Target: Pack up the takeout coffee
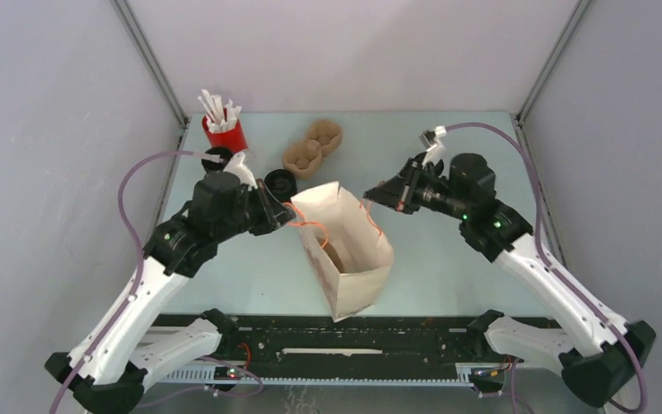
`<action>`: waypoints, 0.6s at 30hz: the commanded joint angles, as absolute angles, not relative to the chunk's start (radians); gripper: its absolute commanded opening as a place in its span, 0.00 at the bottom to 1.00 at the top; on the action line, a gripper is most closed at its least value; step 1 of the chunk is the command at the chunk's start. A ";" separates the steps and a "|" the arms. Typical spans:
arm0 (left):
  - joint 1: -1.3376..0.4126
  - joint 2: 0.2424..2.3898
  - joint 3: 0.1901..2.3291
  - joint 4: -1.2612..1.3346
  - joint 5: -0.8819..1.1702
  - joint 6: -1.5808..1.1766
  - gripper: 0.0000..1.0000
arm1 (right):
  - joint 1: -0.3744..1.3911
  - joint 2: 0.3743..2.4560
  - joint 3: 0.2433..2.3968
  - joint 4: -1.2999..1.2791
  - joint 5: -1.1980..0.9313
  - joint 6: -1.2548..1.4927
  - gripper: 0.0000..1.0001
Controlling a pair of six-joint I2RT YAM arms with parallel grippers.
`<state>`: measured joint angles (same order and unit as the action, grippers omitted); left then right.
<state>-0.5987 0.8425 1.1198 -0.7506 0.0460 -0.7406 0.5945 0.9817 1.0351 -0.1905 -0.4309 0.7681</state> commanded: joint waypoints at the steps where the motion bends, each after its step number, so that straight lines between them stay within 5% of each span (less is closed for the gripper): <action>1: -0.569 0.830 1.346 -0.764 0.220 -0.705 0.00 | 0.617 0.982 1.244 -0.222 -0.437 0.803 0.00; 5: -0.571 0.807 1.457 -0.757 0.307 -0.797 0.00 | 0.638 0.931 1.333 -0.338 -0.401 0.844 0.00; 18: -0.565 0.789 1.333 -0.748 0.235 -0.843 0.00 | 0.690 0.925 1.315 -0.378 -0.276 0.898 0.00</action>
<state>-0.5735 0.7731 1.4162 -0.7666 0.2607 -0.8268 0.6834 0.8837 1.3315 -0.3344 -0.3531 0.8902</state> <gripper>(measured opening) 0.014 0.009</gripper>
